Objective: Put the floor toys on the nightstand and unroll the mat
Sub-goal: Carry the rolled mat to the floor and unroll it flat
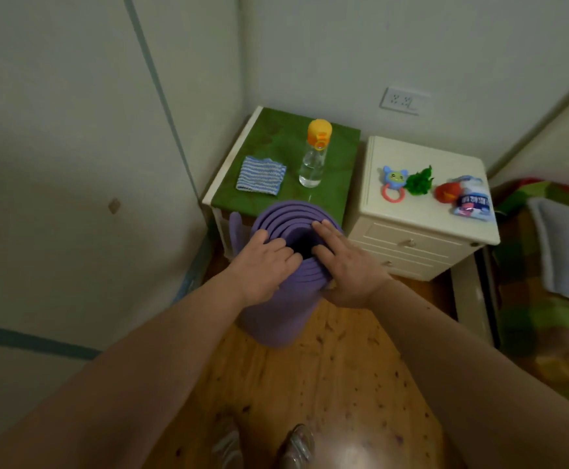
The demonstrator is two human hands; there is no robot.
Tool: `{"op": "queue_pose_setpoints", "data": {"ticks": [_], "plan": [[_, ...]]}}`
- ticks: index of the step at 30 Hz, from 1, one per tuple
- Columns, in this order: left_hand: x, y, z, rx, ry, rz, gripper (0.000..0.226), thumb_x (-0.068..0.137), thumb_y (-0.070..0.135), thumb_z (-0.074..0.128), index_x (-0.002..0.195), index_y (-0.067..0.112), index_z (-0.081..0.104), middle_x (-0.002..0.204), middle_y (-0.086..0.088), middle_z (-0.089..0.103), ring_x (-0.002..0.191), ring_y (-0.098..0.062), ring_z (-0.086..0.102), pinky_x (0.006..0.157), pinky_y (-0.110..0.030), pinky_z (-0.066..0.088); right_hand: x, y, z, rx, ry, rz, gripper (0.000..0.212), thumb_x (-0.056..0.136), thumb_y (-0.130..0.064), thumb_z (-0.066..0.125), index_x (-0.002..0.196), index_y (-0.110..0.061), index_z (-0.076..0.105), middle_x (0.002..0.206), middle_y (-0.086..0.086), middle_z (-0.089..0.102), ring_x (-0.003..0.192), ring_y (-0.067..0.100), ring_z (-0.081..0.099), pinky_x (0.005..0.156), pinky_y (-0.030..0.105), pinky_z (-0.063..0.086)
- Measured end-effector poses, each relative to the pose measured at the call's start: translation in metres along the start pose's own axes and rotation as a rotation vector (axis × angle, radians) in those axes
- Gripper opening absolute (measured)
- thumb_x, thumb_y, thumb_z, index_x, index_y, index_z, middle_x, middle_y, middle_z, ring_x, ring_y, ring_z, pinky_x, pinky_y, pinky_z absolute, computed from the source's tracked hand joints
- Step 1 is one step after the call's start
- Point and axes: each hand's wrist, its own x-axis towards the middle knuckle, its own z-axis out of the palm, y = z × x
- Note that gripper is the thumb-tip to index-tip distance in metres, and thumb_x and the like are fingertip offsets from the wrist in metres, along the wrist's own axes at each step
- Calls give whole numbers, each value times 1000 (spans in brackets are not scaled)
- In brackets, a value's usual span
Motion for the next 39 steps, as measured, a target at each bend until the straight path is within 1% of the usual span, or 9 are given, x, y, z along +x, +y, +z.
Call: {"op": "queue_pose_setpoints", "data": {"ticks": [2, 3, 5, 8, 16, 19, 29, 36, 39], "plan": [[-6, 18, -15, -2, 12, 12, 55, 82, 31, 59, 129, 12, 36, 121, -6, 54, 113, -27, 43, 91, -41, 27, -24, -9, -3, -14, 8, 71, 80, 71, -39, 70, 136, -7, 36, 158, 14, -1, 146, 26, -3, 118, 38, 16], [-10, 27, -21, -5, 20, 19, 55, 81, 32, 60, 128, 12, 37, 120, -6, 54, 113, -27, 44, 90, -41, 27, -36, -14, -4, -13, 17, 101, 81, 70, -39, 70, 136, -8, 36, 158, 15, -1, 146, 27, -4, 118, 38, 15], [-20, 45, -29, -10, 21, 35, 54, 81, 32, 60, 127, 12, 38, 119, -5, 55, 112, -27, 44, 90, -41, 28, -60, -25, -4, -5, 38, 146, 79, 72, -37, 70, 137, -10, 35, 158, 15, -1, 146, 27, -4, 116, 37, 14], [-43, 77, -38, -8, 22, 69, 51, 83, 28, 58, 126, 12, 38, 118, -6, 54, 111, -28, 44, 88, -41, 29, -103, -45, -1, -1, 47, 207, 76, 73, -38, 69, 135, -12, 35, 158, 13, -1, 146, 26, -4, 115, 36, 18], [-130, 148, -56, 20, 105, 165, 50, 81, 25, 59, 125, 14, 40, 115, -4, 55, 110, -27, 46, 86, -40, 30, -211, -130, 16, 11, 147, 338, 68, 72, -31, 73, 129, -11, 42, 157, 14, 7, 146, 28, 0, 116, 39, 16], [-150, 165, -65, 24, 137, 206, 48, 80, 22, 58, 124, 15, 41, 114, -4, 56, 108, -27, 46, 85, -40, 30, -239, -152, 15, 34, 172, 386, 65, 73, -32, 71, 128, -13, 42, 158, 13, 8, 146, 27, 2, 116, 38, 19], [-249, 251, -71, 28, 156, 186, 45, 78, 23, 61, 120, 17, 44, 113, -4, 58, 105, -26, 49, 91, -42, 32, -341, -228, 32, -20, 142, 379, 65, 74, -38, 70, 129, -19, 39, 158, 10, 8, 146, 26, 4, 110, 38, 31], [-358, 348, -82, 62, 164, 154, 46, 79, 14, 59, 122, 15, 42, 113, -5, 55, 105, -27, 47, 90, -41, 33, -452, -311, 66, -27, 193, 375, 63, 78, -34, 68, 131, -16, 40, 157, 12, 12, 146, 27, 6, 113, 40, 25], [-397, 381, -88, 55, 161, 160, 45, 80, 13, 58, 122, 14, 41, 111, -6, 54, 103, -27, 47, 88, -41, 33, -491, -342, 74, -15, 167, 387, 65, 79, -32, 67, 135, -15, 37, 158, 11, 11, 146, 26, 4, 114, 40, 23]]}}
